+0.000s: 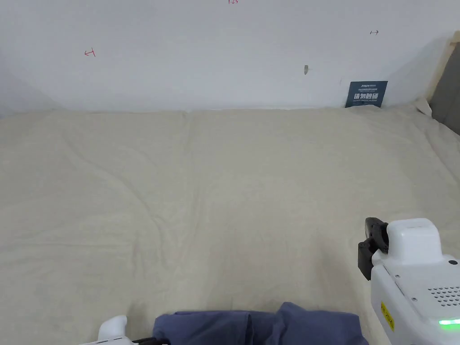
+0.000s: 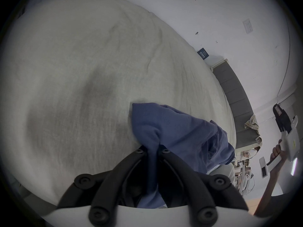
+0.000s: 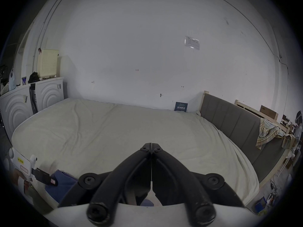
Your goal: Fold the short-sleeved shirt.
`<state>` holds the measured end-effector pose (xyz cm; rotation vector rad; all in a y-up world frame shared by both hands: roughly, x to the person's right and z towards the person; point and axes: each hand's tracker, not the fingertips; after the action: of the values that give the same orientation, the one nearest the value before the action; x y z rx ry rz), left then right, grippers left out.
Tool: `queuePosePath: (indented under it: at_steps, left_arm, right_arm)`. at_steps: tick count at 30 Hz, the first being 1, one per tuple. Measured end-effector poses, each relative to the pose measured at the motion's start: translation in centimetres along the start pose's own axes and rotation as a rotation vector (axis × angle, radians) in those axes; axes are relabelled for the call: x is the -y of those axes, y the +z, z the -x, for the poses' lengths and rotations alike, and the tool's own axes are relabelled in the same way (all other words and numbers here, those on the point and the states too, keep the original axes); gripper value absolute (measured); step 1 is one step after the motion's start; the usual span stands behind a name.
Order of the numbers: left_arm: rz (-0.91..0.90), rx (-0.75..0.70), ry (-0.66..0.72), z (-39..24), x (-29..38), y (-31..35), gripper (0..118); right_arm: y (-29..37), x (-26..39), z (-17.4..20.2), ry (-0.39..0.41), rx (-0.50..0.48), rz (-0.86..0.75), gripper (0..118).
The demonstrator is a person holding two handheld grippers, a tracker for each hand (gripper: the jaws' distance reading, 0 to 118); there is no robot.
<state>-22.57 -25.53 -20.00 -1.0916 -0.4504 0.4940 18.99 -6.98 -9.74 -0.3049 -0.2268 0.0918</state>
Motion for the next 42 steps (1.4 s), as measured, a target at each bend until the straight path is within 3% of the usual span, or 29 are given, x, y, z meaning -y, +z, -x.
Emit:
queuePosePath:
  at_steps: [5,8,14,18,28,33,35,36,37,38,39,40,42]
  left_arm:
    - [-0.042,-0.003,-0.051,-0.7,-0.7,3.1,9]
    - [-0.069,-0.074,-0.084,-0.2,-1.5,5.7,9]
    - [-0.129,-0.163,-0.041,1.3,-2.6,10.4,9]
    - [-0.147,-0.170,-0.063,-1.9,-2.8,10.8,9]
    - [-0.023,-0.006,-0.329,-17.6,-1.1,4.0,9]
    - [0.114,0.002,-0.356,-21.5,0.9,-2.8,9]
    - [0.155,-0.072,-0.395,-22.6,2.0,-5.4,9]
    - [0.157,-0.106,-0.418,-23.0,2.6,-6.5,12]
    - [0.166,-0.130,-0.454,-23.4,3.2,-7.5,22]
    - [0.178,-0.131,-0.465,-23.6,3.7,-8.1,48]
    - [0.182,-0.114,-0.465,-23.8,4.0,-8.6,85]
    - [0.216,-0.087,-0.446,-24.1,4.3,-8.8,95]
    - [0.200,-0.024,-0.406,-24.5,4.4,-8.2,94]
  right_arm:
    - [0.1,-0.4,-0.3,-0.006,0.000,-0.019,0]
    - [0.2,-0.7,-0.4,-0.013,-0.003,-0.034,0]
    - [1.3,-1.1,-0.7,-0.048,-0.020,-0.071,0]
    - [1.8,-1.2,-1.1,-0.051,-0.027,-0.088,0]
    - [2.4,-0.4,-3.1,-0.094,-0.013,-0.087,0]
    - [3.1,0.1,-4.2,-0.099,0.007,-0.083,0]
    - [3.3,0.3,-4.6,-0.100,0.018,-0.077,0]
    - [3.4,0.4,-4.9,-0.102,0.021,-0.072,0]
    - [3.5,0.5,-5.1,-0.103,0.026,-0.069,0]
    - [3.6,0.7,-5.3,-0.103,0.034,-0.068,0]
    - [3.6,0.8,-5.4,-0.102,0.039,-0.066,0]
    - [3.7,0.8,-5.6,-0.103,0.046,-0.063,0]
    - [3.8,0.9,-6.0,-0.107,0.054,-0.060,0]
